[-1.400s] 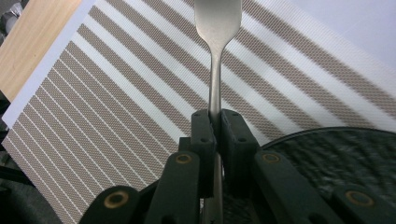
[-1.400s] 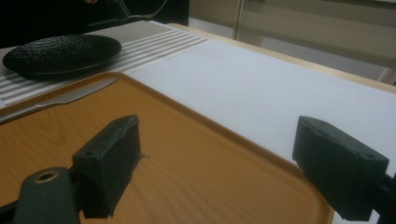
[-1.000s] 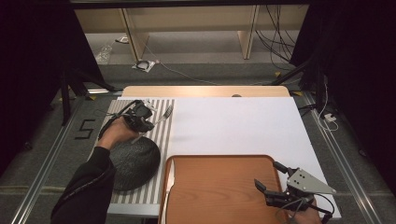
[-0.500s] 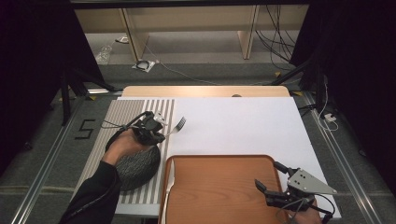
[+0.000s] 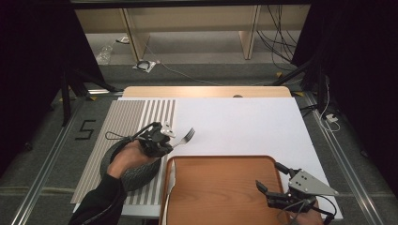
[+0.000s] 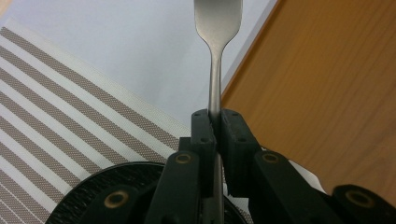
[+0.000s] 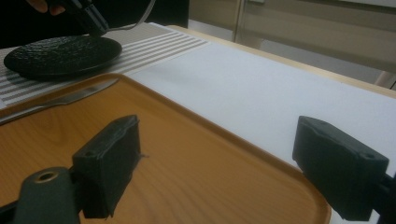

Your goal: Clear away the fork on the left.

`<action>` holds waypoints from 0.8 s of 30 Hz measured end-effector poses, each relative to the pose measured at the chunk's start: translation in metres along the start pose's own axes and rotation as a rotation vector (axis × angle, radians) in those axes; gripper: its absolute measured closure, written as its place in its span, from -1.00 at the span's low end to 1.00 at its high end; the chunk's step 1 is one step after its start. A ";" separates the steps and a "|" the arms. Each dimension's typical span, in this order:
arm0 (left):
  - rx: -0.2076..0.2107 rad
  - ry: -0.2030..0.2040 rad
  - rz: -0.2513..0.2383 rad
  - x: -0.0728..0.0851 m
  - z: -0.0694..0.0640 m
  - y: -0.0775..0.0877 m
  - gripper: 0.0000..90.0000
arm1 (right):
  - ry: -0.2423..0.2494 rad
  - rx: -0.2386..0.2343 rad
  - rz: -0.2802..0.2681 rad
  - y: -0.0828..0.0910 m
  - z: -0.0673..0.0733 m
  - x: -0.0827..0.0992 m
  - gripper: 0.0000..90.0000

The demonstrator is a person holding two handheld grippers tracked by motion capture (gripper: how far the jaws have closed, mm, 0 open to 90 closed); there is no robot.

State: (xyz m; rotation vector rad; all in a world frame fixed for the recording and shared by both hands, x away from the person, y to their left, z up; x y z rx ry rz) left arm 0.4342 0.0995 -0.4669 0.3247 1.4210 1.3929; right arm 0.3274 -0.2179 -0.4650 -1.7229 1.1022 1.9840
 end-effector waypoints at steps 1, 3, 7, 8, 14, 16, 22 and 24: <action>0.003 0.000 0.002 0.000 -0.002 0.000 0.87 | 0.000 0.000 -0.001 0.000 0.000 0.000 -0.64; 0.007 -0.002 0.002 0.001 -0.006 0.001 0.87 | 0.003 0.000 -0.001 0.000 0.000 0.000 -0.64; 0.017 -0.007 0.006 0.002 -0.016 0.002 0.87 | 0.003 0.004 0.008 0.001 0.000 0.000 -0.64; 0.020 -0.009 0.007 0.003 -0.018 0.002 0.87 | 0.005 0.004 0.007 0.001 0.000 0.000 -0.64; 0.044 -0.027 0.021 0.005 -0.038 0.003 0.87 | 0.006 0.003 0.006 0.002 0.000 0.000 -0.64; 0.051 -0.032 0.023 0.004 -0.045 0.003 0.87 | 0.007 0.004 0.007 0.002 0.000 0.000 -0.64; 0.072 -0.061 0.034 0.002 -0.066 0.000 0.87 | 0.006 0.002 -0.001 0.001 0.000 -0.001 -0.64; 0.080 -0.069 0.040 0.003 -0.070 -0.001 0.87 | 0.005 0.002 -0.009 0.001 0.000 -0.001 -0.64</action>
Point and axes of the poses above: each handheld gripper's, and its own axes: y roughly backward along the jaws, x roughly out of its underside, z roughly to its left, the point moved 9 cm from there along -y, roughly forward along the jaws, and after that the axes turned 7 degrees about -x, right-handed, at the moved point
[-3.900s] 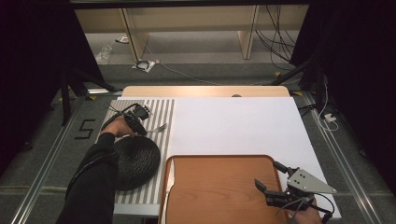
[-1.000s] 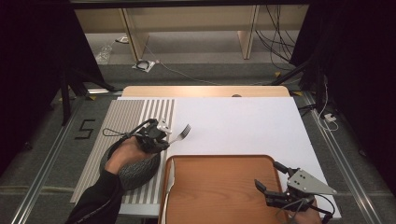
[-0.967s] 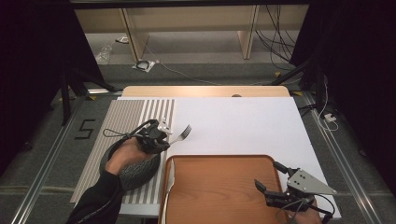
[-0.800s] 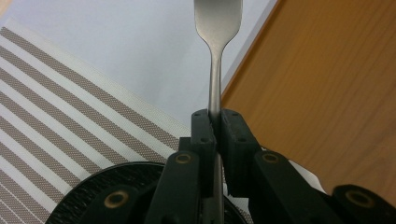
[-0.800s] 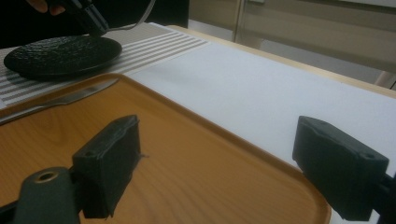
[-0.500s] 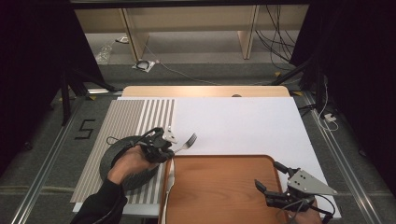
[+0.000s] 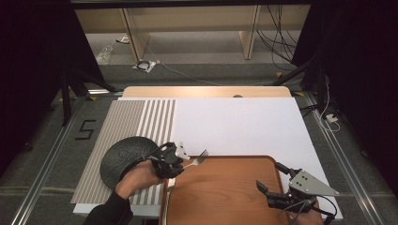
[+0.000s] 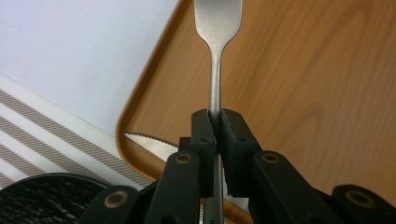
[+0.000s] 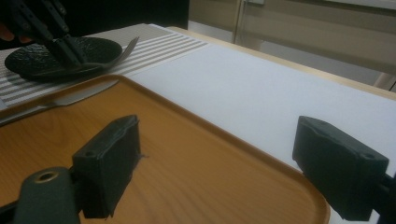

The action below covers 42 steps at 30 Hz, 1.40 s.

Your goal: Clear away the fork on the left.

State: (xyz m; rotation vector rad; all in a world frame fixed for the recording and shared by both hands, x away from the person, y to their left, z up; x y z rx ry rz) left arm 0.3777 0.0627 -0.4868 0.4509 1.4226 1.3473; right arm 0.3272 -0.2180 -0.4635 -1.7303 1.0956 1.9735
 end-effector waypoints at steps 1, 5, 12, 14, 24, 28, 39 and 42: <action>0.003 0.000 -0.001 0.000 -0.003 0.000 0.87 | 0.001 0.000 0.000 0.000 0.000 0.000 -0.64; 0.012 -0.008 0.001 -0.001 -0.011 0.000 0.87 | -0.003 0.000 0.003 0.000 -0.001 0.001 -0.64; 0.026 -0.031 -0.006 -0.005 -0.027 0.003 0.87 | -0.006 0.002 0.002 0.002 -0.001 0.001 -0.64; 0.033 -0.035 -0.005 -0.005 -0.032 0.003 0.87 | -0.006 0.002 0.001 0.002 -0.002 0.001 -0.64; 0.078 -0.074 -0.003 -0.010 -0.061 0.003 0.87 | 0.000 0.008 0.011 0.002 -0.002 0.002 -0.64; 0.097 -0.082 0.002 -0.008 -0.073 0.001 0.87 | -0.003 0.006 0.000 0.001 0.001 0.000 -0.64; 0.140 -0.075 0.037 -0.003 -0.091 -0.006 0.87 | 0.006 0.006 0.010 0.002 0.001 0.001 -0.64; 0.151 -0.068 0.043 -0.002 -0.096 -0.008 0.87 | 0.007 0.006 0.007 0.002 0.001 0.000 -0.64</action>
Point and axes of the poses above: each handheld gripper's, and its own axes: y roughly backward along the jaws, x roughly out of its underside, z roughly to its left, the point moved 9 cm from there along -y, roughly forward along the jaws, and after that the axes turned 7 degrees about -x, right-handed, at the moved point
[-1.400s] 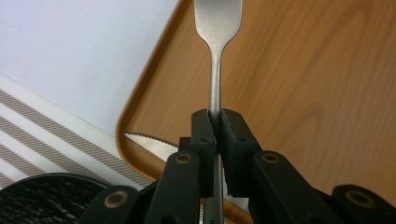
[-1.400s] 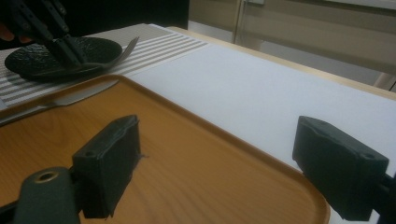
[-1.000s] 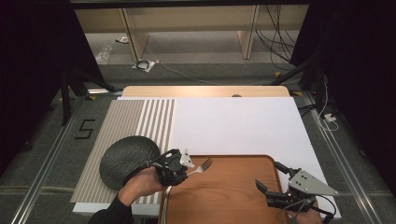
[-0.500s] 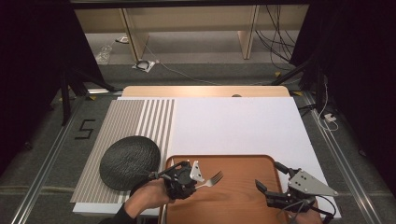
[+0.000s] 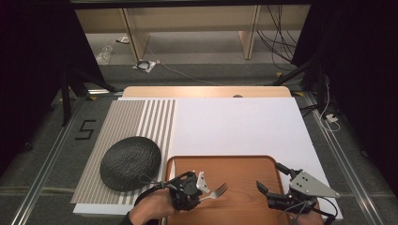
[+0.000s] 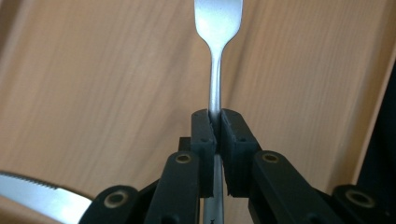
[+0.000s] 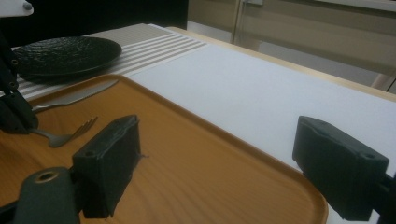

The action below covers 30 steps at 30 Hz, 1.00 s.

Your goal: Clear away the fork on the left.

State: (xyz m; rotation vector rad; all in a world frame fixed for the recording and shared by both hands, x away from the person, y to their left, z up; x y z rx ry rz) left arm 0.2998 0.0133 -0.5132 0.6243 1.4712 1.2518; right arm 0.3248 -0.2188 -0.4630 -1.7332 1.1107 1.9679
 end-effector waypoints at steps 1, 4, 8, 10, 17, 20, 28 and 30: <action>0.006 0.006 0.001 0.000 -0.002 -0.001 0.87 | 0.002 0.002 0.002 0.000 0.000 0.000 -0.64; 0.019 0.004 0.011 0.001 -0.006 -0.004 0.87 | 0.000 0.001 0.001 0.000 0.000 0.000 -0.64; 0.028 0.014 0.021 0.003 -0.012 -0.007 0.87 | 0.001 -0.001 -0.003 -0.001 0.001 0.000 -0.64; 0.033 0.012 0.029 0.003 -0.015 -0.009 0.87 | 0.002 0.000 -0.002 -0.001 0.000 0.000 -0.64; 0.051 -0.004 0.069 0.008 -0.021 -0.015 0.87 | 0.001 -0.002 -0.002 -0.001 0.001 0.000 -0.64; 0.054 -0.001 0.089 0.011 -0.022 -0.018 0.87 | 0.000 -0.002 0.002 -0.001 0.000 0.000 -0.64; 0.064 0.015 0.102 0.015 -0.025 -0.022 0.86 | 0.001 -0.002 -0.004 -0.002 0.001 0.000 -0.64; 0.066 0.028 0.096 0.015 -0.024 -0.023 0.84 | 0.002 -0.002 0.002 -0.001 0.000 0.001 -0.64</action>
Point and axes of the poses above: each handheld gripper's, and its own axes: y roughly backward along the jaws, x roughly out of its underside, z roughly to its left, the point moved 9 cm from there along -y, roughly forward along the jaws, and after that the axes turned 7 degrees about -x, right-handed, at the moved point
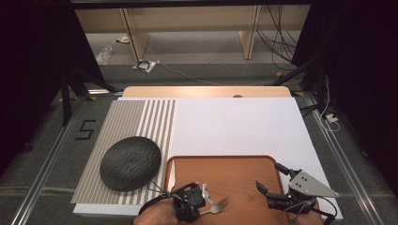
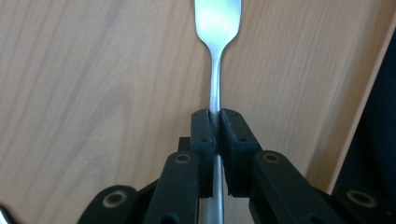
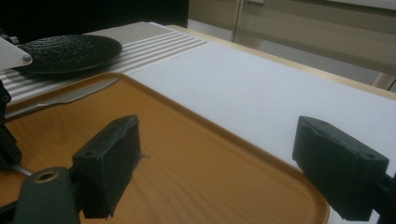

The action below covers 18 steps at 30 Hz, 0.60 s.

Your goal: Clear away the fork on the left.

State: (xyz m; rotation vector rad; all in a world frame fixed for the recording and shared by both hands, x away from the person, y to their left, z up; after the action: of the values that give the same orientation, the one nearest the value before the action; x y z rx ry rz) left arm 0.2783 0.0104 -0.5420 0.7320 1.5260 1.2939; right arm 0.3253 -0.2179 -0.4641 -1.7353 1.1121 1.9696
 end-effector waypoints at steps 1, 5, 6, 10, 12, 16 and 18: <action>-0.006 0.020 -0.022 -0.002 0.000 -0.001 0.81 | 0.000 0.000 -0.001 0.000 0.000 0.000 -0.64; -0.002 0.020 -0.090 -0.009 -0.001 0.005 0.57 | 0.001 0.002 0.010 0.001 0.000 0.001 -0.64; -0.001 0.024 -0.117 -0.011 -0.002 0.007 0.57 | -0.002 0.002 0.012 0.001 0.000 0.001 -0.64; -0.009 -0.007 -0.154 -0.014 -0.004 0.008 0.76 | 0.002 0.002 0.009 0.000 0.000 0.001 -0.64; -0.014 -0.021 -0.160 -0.014 -0.007 0.007 0.86 | 0.001 0.001 0.012 0.000 0.000 0.001 -0.64; -0.011 -0.058 -0.162 -0.013 -0.012 0.005 0.99 | 0.003 0.000 0.011 0.000 0.000 0.001 -0.64; -0.008 -0.066 -0.163 -0.013 -0.014 0.003 0.99 | 0.004 0.000 0.013 0.000 0.000 0.001 -0.64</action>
State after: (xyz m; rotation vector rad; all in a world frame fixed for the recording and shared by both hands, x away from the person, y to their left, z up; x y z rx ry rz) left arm 0.2695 -0.0056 -0.5354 0.6251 1.4944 1.1429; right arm 0.3248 -0.2185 -0.4653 -1.7375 1.1274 1.9740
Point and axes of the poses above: each handheld gripper's, and its own axes: y roughly backward along the jaws, x roughly out of its underside, z roughly to its left, the point moved 9 cm from there along -y, roughly forward along the jaws, and after that the axes turned 7 degrees about -x, right-handed, at the moved point
